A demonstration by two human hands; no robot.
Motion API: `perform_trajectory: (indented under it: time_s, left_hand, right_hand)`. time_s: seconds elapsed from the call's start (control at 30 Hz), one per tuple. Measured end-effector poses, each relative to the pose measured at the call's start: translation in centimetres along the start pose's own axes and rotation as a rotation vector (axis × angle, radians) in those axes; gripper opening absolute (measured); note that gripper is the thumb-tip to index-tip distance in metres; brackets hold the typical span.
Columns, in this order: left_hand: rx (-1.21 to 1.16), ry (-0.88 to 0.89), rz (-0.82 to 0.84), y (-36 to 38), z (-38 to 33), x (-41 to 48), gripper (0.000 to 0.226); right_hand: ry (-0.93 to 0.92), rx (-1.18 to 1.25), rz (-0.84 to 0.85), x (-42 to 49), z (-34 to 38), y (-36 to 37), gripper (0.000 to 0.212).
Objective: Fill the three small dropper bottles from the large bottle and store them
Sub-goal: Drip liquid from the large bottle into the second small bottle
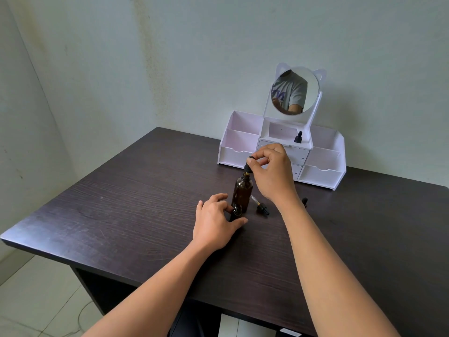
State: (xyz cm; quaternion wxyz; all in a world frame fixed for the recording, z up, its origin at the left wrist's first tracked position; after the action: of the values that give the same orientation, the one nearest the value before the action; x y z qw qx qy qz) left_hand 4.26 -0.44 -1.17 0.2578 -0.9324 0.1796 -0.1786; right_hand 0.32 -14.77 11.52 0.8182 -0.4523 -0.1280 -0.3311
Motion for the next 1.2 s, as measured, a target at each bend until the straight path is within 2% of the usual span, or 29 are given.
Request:
perform_trajectory:
  time_s: [1.2]
  left_hand:
    - [-0.012, -0.014, 0.000, -0.1, 0.0, -0.2, 0.037]
  right_hand:
    - [0.061, 0.055, 0.043, 0.1, -1.3, 1.2, 0.007]
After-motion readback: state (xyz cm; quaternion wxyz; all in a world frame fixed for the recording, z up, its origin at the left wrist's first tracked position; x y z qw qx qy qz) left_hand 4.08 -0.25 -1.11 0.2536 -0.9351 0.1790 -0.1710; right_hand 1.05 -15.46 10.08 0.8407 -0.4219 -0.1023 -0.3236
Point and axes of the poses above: each hand's wrist, its own x-axis towards the middle knuckle, its own y-axis out of the palm, z = x × y, the point moved 8 cm from there along x, towards the middle knuckle, and after that the axes turned 12 degrees about -x, right-handed, at the moved point
